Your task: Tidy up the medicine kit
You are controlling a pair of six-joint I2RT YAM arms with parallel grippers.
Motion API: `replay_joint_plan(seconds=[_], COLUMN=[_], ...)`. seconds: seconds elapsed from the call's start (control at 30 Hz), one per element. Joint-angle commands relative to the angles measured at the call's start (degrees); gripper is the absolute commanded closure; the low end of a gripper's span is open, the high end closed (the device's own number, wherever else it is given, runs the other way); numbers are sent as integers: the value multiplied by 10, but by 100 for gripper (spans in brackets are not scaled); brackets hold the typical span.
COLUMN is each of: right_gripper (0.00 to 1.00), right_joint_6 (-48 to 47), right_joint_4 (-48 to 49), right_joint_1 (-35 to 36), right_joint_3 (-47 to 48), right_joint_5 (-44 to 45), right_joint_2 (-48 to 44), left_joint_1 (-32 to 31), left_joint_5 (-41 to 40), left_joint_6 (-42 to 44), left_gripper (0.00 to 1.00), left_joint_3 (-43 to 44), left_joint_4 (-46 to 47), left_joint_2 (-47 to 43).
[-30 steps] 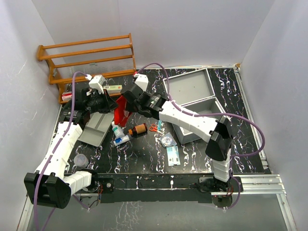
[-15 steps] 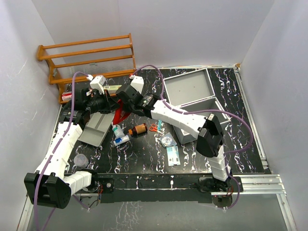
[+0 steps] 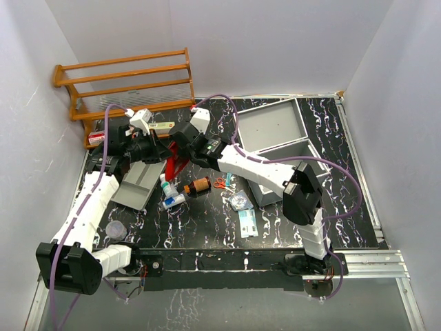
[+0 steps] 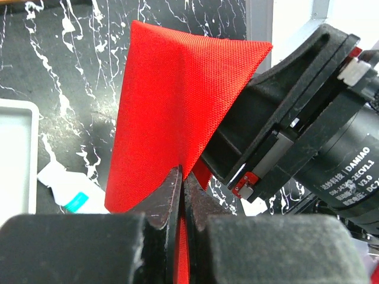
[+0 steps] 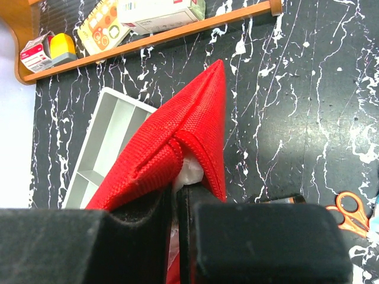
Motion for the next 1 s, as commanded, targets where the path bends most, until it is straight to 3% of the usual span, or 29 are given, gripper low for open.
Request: replay_joint_plan(seconds=[0.0,0.2,0.33,0.47,0.8,0.97], right_gripper=[94,79,67,61,48,45], right_joint_6=[-15,-33,-40,-42,-88,-98], right_joint_4=[64,51,67,74,106,86], right_joint_1=[-3,-3,-3,-3,-10,-35], right_joint_3=[5,16,-5,-39,-190,-324], right_joint_5=[14,2,-18,-58,-98,-108], right_joint_2=[-19,-14,-53,-99,-244,-337], left_joint_1=[-3,-3,-3,-3,-3,-3], left_joint_5=[28,29,7,-20,-31,-21], left_joint_6=[-23,-23,-26,-33,-40,-40], left_gripper=[100,100,100,100,100,100], left_joint_3=[33,45,55,64,75,83], left_joint_4=[-22,-37,-54,-67,-84,-109], left_joint_2=[7,15,20,26,38,35])
